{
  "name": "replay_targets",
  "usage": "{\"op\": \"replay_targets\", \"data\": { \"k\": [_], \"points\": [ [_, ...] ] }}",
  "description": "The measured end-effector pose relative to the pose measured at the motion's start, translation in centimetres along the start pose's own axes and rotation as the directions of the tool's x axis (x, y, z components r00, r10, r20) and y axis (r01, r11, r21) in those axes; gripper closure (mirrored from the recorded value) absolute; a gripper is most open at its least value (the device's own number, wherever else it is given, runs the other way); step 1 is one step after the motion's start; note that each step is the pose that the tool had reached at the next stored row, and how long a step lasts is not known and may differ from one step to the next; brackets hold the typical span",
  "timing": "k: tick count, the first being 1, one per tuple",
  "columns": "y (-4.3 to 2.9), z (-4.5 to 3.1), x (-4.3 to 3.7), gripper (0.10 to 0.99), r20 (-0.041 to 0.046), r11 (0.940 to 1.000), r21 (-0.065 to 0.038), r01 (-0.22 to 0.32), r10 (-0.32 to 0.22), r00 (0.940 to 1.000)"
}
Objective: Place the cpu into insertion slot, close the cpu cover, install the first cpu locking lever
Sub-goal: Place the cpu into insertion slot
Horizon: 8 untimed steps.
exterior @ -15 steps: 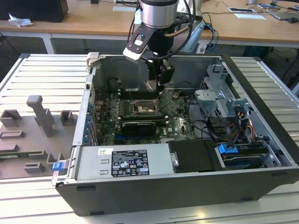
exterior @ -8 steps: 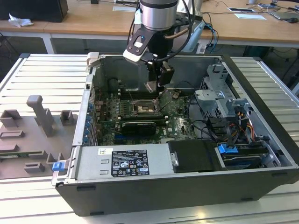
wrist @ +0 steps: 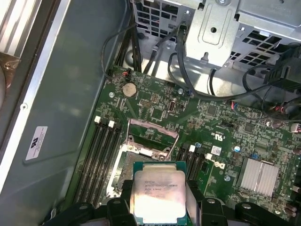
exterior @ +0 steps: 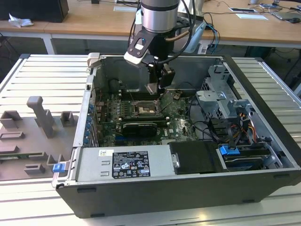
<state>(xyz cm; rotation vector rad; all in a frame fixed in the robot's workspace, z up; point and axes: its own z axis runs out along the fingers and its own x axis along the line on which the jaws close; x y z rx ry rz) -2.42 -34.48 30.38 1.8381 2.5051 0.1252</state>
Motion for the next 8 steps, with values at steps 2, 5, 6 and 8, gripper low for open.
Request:
{"op": "replay_targets", "data": {
  "k": [2, 5, 6, 8],
  "points": [
    [-0.01, 0.09, 0.00, 0.561, -0.0002, 1.0000, 0.000, 0.000, 0.000, 1.0000],
    [-0.02, 0.22, 0.00, 0.561, -0.0003, 1.0000, 0.001, 0.000, 0.000, 1.0000],
    [-0.02, 0.26, -0.01, 0.561, -0.0004, 1.0000, 0.001, 0.000, 0.000, 1.0000],
    [-0.04, 0.46, -0.01, 0.561, -0.0007, 1.0000, 0.002, -0.001, 0.001, 1.0000]
  ]
}}
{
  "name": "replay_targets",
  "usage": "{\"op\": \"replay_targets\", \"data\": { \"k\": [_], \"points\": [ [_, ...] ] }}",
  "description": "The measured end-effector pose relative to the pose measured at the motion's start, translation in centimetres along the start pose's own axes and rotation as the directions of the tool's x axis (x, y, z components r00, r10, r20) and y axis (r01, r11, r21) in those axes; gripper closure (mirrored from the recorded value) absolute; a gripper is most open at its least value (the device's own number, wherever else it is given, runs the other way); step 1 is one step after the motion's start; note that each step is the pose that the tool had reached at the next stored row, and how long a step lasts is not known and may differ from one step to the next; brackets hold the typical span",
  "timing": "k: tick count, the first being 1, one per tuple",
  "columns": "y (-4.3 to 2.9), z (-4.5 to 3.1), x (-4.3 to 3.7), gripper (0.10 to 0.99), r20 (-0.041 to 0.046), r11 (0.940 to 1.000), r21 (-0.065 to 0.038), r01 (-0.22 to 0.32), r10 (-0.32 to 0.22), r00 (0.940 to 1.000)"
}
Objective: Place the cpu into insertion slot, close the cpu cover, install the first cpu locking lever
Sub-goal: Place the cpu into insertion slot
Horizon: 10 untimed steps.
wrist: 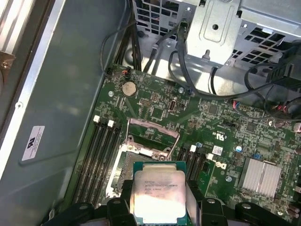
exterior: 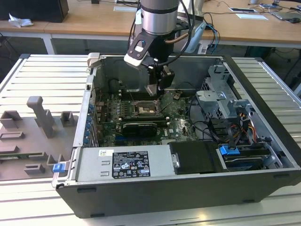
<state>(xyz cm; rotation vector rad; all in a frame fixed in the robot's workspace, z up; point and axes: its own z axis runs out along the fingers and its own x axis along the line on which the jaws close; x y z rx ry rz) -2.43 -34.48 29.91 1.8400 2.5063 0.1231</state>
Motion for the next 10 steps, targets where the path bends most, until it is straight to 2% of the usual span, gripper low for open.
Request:
{"op": "replay_targets", "data": {
  "k": [6, 10],
  "points": [
    [-0.03, 0.41, -0.01, 0.561, -0.0007, 1.0000, 0.002, -0.001, 0.001, 1.0000],
    [-0.12, 1.15, 0.03, 0.561, -0.0010, 0.9998, 0.009, -0.019, 0.019, 0.9998]
  ]
}}
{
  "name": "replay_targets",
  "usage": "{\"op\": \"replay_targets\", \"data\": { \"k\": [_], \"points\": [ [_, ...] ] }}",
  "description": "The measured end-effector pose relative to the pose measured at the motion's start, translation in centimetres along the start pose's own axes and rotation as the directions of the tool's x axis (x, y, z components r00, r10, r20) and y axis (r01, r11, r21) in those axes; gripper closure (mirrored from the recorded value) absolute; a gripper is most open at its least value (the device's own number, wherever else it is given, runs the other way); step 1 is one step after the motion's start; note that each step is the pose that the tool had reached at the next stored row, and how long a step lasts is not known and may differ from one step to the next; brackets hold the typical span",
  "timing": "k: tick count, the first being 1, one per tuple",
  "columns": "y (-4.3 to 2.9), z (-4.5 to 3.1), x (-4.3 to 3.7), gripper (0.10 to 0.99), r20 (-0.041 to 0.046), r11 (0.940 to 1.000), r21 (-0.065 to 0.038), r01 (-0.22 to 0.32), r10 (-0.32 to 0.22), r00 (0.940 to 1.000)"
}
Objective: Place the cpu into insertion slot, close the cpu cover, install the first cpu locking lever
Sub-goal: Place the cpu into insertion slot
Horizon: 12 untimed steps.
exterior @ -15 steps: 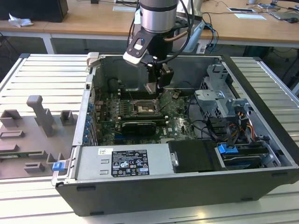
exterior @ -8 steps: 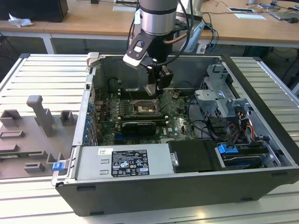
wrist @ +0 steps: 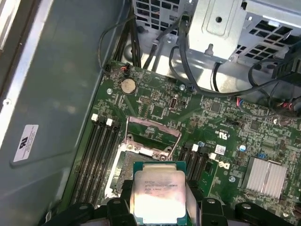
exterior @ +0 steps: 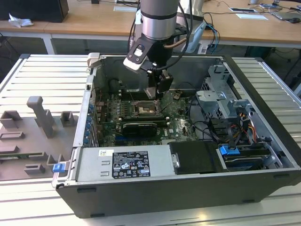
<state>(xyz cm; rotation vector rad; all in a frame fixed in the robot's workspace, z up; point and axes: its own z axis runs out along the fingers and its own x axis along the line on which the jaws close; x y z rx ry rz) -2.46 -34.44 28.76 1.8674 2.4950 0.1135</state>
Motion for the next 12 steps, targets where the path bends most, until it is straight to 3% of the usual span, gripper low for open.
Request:
{"op": "replay_targets", "data": {
  "k": [5, 8, 10, 12],
  "points": [
    [-0.08, 1.07, -0.02, 0.561, 0.0075, 0.9931, 0.000, -0.117, 0.117, 0.9931],
    [-0.13, 1.81, -0.03, 0.561, 0.0124, 0.9818, -0.003, -0.190, 0.190, 0.9817],
    [-0.21, 2.59, -0.02, 0.561, 0.0165, 0.9693, -0.005, -0.246, 0.246, 0.9691],
    [-0.70, 3.09, 0.12, 0.561, 0.0176, 0.9681, -0.005, -0.251, 0.251, 0.9679]
  ]
}}
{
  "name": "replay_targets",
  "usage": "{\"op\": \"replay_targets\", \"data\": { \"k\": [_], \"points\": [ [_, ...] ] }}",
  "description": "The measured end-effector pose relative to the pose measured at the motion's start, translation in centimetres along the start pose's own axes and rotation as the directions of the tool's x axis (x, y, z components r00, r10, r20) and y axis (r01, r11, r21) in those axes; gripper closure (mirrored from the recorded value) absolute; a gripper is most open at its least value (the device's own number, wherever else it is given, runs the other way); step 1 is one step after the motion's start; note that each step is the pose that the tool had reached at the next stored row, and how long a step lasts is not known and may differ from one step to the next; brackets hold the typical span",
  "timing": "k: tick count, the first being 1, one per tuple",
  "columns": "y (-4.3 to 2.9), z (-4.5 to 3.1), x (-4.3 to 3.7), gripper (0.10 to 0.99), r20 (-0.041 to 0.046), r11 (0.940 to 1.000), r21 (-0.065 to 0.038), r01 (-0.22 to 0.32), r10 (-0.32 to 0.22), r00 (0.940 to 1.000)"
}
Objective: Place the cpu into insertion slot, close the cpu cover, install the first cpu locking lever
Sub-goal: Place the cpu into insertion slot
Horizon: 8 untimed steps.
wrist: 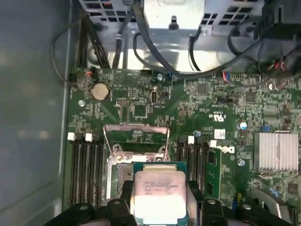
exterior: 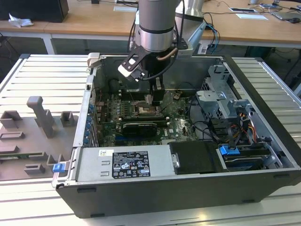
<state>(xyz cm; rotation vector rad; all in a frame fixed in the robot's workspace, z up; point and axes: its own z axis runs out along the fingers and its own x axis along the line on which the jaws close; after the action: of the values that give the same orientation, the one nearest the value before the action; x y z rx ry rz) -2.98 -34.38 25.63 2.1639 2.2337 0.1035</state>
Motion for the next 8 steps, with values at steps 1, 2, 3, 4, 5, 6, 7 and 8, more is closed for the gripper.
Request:
{"op": "replay_targets", "data": {
  "k": [1, 2, 3, 4, 5, 6, 7, 8],
  "points": [
    [-0.26, 0.17, 0.02, 0.561, 0.0002, 1.0000, 0.000, 0.000, 0.000, 1.0000],
    [-0.72, 0.43, 0.09, 0.561, 0.0003, 1.0000, 0.000, 0.000, 0.000, 1.0000],
    [-0.95, 0.61, 0.17, 0.561, 0.0003, 1.0000, 0.000, 0.000, 0.000, 1.0000],
    [-1.28, 0.88, 0.33, 0.561, 0.0003, 1.0000, 0.000, 0.000, 0.000, 1.0000],
    [-1.44, 1.08, 0.47, 0.561, 0.0005, 1.0000, 0.000, 0.000, 0.000, 1.0000],
    [-1.51, 1.24, 0.62, 0.561, 0.0007, 1.0000, 0.000, 0.000, 0.000, 1.0000],
    [-1.52, 1.57, 0.91, 0.561, 0.0003, 1.0000, 0.000, 0.000, 0.000, 1.0000],
    [-1.52, 1.78, 1.06, 0.561, 0.0002, 1.0000, 0.000, -0.002, 0.002, 1.0000]
  ]
}}
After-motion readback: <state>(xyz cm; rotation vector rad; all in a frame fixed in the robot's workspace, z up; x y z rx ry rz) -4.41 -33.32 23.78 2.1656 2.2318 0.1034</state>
